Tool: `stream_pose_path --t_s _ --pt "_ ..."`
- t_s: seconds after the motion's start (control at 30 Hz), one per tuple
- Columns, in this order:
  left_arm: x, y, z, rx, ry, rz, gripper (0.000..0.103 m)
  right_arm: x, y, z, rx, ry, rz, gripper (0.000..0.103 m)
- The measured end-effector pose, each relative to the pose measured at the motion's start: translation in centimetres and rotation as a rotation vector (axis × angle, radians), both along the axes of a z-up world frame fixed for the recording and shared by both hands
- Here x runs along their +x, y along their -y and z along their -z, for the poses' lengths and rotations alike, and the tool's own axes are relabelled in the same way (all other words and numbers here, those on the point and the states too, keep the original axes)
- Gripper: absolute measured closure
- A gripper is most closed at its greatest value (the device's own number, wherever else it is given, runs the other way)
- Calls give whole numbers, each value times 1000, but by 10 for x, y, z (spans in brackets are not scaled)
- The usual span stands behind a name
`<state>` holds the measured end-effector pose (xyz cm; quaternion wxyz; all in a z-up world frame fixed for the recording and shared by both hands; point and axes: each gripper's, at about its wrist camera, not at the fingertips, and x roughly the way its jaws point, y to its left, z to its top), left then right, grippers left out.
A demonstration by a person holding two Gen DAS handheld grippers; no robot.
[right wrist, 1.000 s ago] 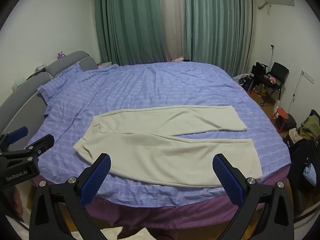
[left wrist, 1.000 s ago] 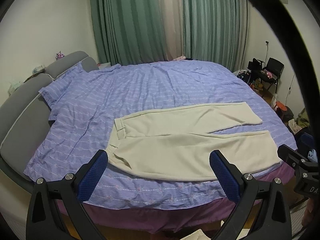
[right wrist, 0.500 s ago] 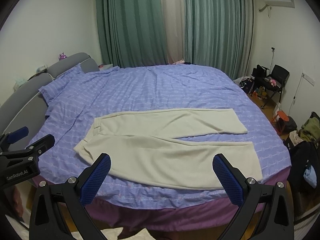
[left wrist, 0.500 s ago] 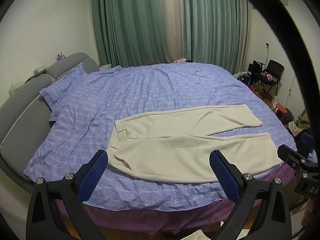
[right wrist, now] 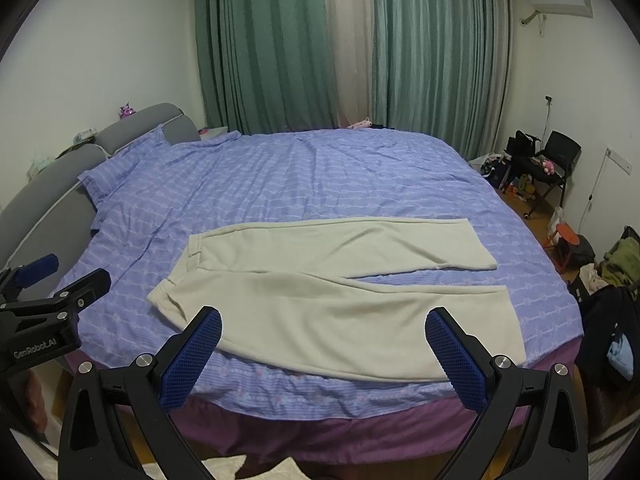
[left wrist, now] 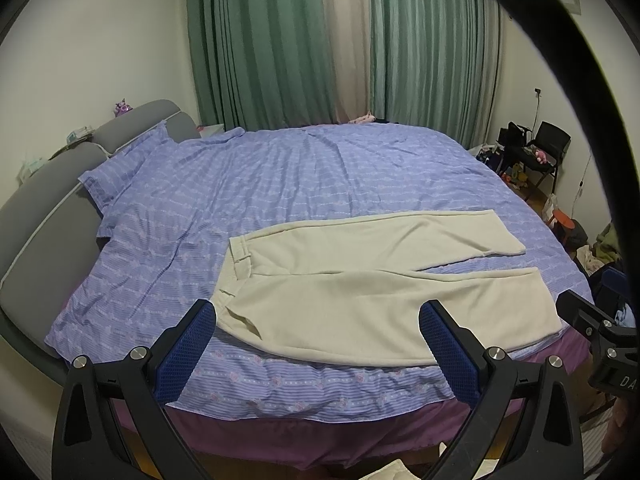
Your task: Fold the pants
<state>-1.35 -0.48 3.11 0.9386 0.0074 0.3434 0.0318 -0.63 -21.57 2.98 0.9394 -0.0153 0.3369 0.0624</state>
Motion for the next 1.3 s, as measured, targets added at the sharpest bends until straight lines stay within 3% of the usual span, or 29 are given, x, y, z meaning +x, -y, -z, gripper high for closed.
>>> stream_pose_path --t_s 0.9,1.3 --pt "7 2 8 5 -28 -51 0 18 6 7 10 -15 -57 0" --pt "21 -14 45 -21 -131 -161 0 44 -4 41 30 -123 -145 0"
